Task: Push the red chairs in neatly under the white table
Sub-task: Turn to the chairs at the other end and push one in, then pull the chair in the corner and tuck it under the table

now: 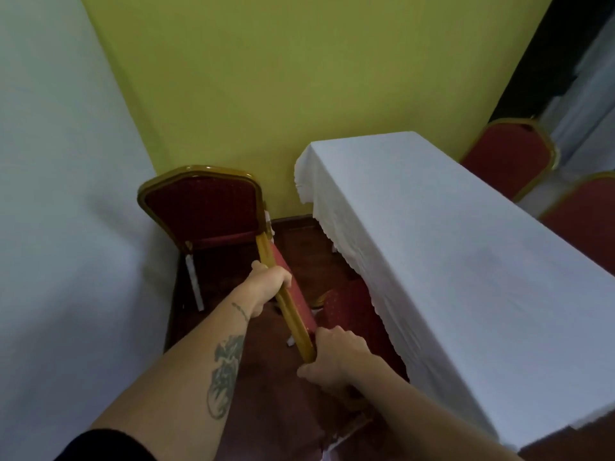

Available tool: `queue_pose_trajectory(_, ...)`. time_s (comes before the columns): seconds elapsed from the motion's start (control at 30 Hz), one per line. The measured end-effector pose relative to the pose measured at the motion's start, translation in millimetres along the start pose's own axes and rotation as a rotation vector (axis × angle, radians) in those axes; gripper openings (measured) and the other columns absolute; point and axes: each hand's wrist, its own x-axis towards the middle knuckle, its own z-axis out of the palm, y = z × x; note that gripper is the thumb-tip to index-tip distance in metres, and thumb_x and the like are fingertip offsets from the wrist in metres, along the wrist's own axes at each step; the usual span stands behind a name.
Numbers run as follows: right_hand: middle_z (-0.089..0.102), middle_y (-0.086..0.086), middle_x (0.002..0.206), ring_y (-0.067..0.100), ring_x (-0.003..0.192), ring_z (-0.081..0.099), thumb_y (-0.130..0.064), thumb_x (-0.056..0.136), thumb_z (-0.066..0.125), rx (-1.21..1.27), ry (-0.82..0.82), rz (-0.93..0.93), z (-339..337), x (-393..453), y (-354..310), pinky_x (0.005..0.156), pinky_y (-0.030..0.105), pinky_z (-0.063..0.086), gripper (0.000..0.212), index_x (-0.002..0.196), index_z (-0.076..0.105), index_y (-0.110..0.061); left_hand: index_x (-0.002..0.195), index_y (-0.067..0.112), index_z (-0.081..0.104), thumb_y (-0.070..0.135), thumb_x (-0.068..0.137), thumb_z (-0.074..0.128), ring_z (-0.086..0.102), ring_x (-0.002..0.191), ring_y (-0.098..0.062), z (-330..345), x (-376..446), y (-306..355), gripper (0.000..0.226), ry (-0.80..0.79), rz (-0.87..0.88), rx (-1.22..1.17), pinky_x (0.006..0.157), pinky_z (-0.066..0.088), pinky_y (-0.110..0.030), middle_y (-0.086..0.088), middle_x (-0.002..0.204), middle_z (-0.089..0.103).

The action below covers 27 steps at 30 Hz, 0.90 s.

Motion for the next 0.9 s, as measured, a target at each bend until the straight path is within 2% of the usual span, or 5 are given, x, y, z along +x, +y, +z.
queue_pose_trajectory(0.13,0.057,0.007,0.138,0.029,0.119,0.059,-0.068,0.073,0.074,0.105,-0.142,-0.041,-40.4,24.4,1.7,0.102,0.045,0.050,0.089,0.141,0.049,-0.016,0.132,0.015,0.042,0.034,0.078,0.075,0.058,0.116,-0.036,-14.2,-4.6,8.5,0.066,-0.104,-0.092,0.130,0.099,0.050,-0.058,-0.014,0.126,0.058)
queue_pose_trajectory(0.33,0.064,0.001,0.122,0.018,0.102,0.065,-0.048,0.085,0.071,0.316,0.061,-0.195,-111.9,62.5,-27.2,0.084,0.032,0.054,0.064,0.140,0.052,-0.020,0.123,0.017,0.053,0.037,0.100,0.056,0.057,0.109,-0.027,-61.3,9.9,55.0,0.031,0.100,-0.013,0.224,0.068,0.053,-0.042,-0.006,0.128,0.055)
queue_pose_trajectory(0.53,0.059,0.006,0.135,0.024,0.119,0.058,-0.040,0.092,0.068,0.268,0.199,-0.219,-159.2,118.7,-81.9,0.093,0.034,0.047,0.066,0.149,0.043,-0.019,0.077,0.020,0.055,0.021,0.079,0.055,0.065,0.084,-0.031,-148.0,56.2,96.7,0.003,0.284,0.238,0.531,0.075,0.054,-0.038,-0.007,0.086,0.063)
queue_pose_trajectory(0.67,0.056,0.004,0.132,0.018,0.111,0.060,-0.030,0.095,0.067,0.307,0.229,-0.195,-181.6,165.2,-128.0,0.087,0.028,0.049,0.064,0.151,0.039,-0.018,0.070,0.030,0.041,0.019,0.079,0.055,0.050,0.086,-0.025,-210.8,100.4,115.1,0.020,0.327,0.318,0.547,0.081,0.041,-0.034,-0.001,0.095,0.054)
queue_pose_trajectory(0.9,0.040,0.012,0.145,0.035,0.130,0.045,-0.039,0.080,0.064,0.139,0.282,-0.108,-214.1,243.2,-193.4,0.106,0.051,0.048,0.089,0.158,0.025,-0.025,0.144,0.019,0.049,0.019,0.081,0.054,0.044,0.135,-0.032,-296.2,165.9,126.4,0.063,0.369,0.317,0.699,0.109,0.039,-0.036,-0.011,0.148,0.042)
